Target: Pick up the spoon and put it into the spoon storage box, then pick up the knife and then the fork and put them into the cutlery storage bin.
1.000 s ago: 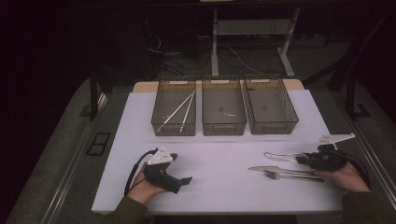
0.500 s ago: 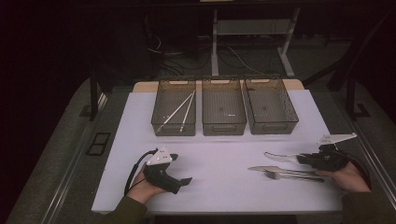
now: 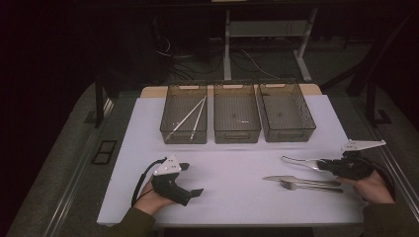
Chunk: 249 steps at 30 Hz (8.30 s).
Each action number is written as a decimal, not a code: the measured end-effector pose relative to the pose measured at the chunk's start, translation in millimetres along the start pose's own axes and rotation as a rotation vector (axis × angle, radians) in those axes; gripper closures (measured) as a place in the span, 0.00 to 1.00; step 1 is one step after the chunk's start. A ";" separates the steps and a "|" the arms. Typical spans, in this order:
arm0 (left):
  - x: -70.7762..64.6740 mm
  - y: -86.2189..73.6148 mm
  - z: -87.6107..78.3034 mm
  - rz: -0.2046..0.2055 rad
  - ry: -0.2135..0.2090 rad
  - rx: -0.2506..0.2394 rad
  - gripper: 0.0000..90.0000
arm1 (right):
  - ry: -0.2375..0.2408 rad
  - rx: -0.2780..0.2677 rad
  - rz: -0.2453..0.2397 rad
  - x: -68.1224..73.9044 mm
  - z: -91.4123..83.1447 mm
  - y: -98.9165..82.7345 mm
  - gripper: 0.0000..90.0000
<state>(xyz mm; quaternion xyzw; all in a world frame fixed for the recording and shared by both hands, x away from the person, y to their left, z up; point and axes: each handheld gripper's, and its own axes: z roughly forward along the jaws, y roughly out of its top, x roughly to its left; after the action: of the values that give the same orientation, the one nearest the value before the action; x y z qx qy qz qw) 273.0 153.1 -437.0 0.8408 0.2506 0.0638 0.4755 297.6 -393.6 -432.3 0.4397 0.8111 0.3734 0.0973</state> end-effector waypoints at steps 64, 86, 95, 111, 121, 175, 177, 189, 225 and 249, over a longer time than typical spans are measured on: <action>-7.9 5.3 1.8 0.014 0.017 -0.024 0.00 | -0.011 -0.210 -0.033 59.1 36.7 112.4 0.91; -8.4 3.6 3.6 0.005 -0.006 -0.001 0.00 | -0.013 -0.146 -0.076 81.3 87.2 168.0 0.91; -8.2 3.4 3.9 -0.003 -0.004 -0.006 0.00 | -0.020 -0.101 -0.110 91.8 109.1 183.0 0.90; -8.1 3.0 3.1 -0.005 -0.002 -0.010 0.00 | -0.020 0.000 -0.155 102.8 141.8 189.7 0.84; -7.3 2.8 2.6 -0.006 0.001 -0.011 0.00 | 0.015 -0.040 -0.127 99.9 124.7 190.5 0.66; -5.7 2.6 -0.8 -0.016 0.019 -0.011 0.00 | 0.086 -0.065 -0.086 64.6 8.3 36.8 0.57; -5.9 2.4 -1.3 -0.012 0.020 -0.012 0.00 | 0.086 -0.056 -0.091 63.7 7.5 33.4 0.59; -6.5 3.1 -1.1 -0.008 0.023 -0.011 0.00 | 0.093 0.040 -0.099 62.4 11.7 13.1 0.90; -8.2 3.3 1.5 -0.007 0.019 -0.003 0.00 | 0.060 0.105 -0.219 76.8 47.8 10.9 1.00; -6.9 2.4 2.2 -0.012 0.018 0.003 0.00 | 0.094 0.094 -0.126 56.9 36.3 38.3 0.68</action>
<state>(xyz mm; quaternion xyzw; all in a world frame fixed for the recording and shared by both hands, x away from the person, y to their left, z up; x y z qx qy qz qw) 268.7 147.1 -435.3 0.8394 0.2600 0.0683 0.4724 305.9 -317.2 -421.7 0.3739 0.8574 0.3483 0.0618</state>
